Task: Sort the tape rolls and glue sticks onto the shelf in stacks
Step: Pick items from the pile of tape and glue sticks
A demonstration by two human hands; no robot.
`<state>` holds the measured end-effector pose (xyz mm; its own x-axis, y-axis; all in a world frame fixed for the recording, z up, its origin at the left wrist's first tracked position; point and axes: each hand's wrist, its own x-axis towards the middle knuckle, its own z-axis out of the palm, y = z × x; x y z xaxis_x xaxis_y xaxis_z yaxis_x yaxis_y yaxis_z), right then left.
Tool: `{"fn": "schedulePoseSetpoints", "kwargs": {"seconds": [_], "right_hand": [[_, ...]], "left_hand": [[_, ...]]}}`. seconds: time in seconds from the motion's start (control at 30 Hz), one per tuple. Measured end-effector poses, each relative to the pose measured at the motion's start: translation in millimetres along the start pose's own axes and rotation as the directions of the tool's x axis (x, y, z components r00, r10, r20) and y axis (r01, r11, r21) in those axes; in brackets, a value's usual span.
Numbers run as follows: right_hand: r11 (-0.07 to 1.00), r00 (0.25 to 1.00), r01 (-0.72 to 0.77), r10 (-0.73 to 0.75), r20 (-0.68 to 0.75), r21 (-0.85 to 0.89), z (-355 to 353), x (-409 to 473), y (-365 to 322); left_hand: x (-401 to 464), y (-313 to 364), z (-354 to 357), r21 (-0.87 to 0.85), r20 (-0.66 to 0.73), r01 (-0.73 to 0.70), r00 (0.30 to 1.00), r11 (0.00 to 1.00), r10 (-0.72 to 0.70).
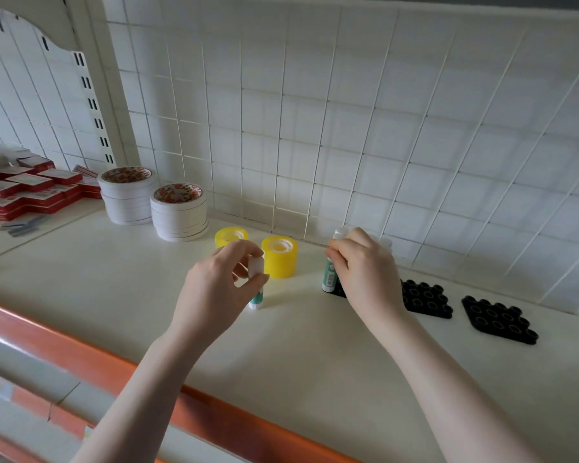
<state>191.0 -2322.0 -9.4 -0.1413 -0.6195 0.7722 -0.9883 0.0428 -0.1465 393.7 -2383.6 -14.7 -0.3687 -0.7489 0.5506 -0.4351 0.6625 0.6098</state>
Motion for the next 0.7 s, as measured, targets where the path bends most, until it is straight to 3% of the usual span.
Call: {"fn": "schedulePoseSetpoints", "kwargs": {"seconds": [0.3, 0.7], "right_hand": [[1.000, 0.999, 0.024, -0.024, -0.029, 0.010, -21, -1, 8], [0.959, 0.995, -0.066, 0.083, 0.049, -0.275, -76, -32, 58]], "left_hand": [[11, 15, -1, -0.038, 0.003, -0.036, 0.999, 0.999, 0.036], [45, 73, 37, -0.101, 0.049, -0.200, 0.977, 0.975, 0.206]]}}
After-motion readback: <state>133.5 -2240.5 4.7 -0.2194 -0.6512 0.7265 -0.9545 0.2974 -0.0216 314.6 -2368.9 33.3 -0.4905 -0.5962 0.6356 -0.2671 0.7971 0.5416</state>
